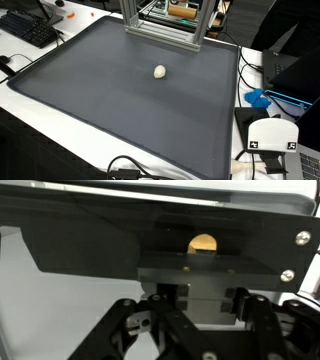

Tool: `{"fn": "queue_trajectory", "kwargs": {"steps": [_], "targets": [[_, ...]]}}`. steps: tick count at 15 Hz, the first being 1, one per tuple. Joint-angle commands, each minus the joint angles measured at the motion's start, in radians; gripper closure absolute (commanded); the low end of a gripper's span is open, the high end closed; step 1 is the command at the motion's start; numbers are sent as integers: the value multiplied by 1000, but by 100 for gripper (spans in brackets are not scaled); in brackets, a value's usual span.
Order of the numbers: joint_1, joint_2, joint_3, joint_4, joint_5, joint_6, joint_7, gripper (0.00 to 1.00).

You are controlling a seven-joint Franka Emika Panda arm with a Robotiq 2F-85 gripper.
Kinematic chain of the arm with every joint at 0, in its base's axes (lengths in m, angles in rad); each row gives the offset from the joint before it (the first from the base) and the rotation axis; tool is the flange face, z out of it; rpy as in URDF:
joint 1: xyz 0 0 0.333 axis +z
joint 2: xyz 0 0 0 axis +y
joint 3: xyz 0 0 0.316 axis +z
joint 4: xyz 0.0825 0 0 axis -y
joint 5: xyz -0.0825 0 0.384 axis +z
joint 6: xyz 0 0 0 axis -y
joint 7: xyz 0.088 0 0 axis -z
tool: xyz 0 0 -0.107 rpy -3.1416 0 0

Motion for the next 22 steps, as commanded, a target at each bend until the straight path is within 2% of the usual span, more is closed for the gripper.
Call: {"fn": "queue_trajectory", "kwargs": {"steps": [1, 7, 10, 16, 17, 22], "targets": [[6, 42, -11, 56, -55, 33, -68, 65], [11, 148, -25, 128, -76, 141, -148, 65], [18, 207, -36, 153, -65, 243, -181, 65], [11, 335, -37, 195, -71, 383, -186, 65], [14, 295, -34, 170, -63, 354, -166, 40], [13, 342, -36, 189, -62, 377, -170, 40]]}}
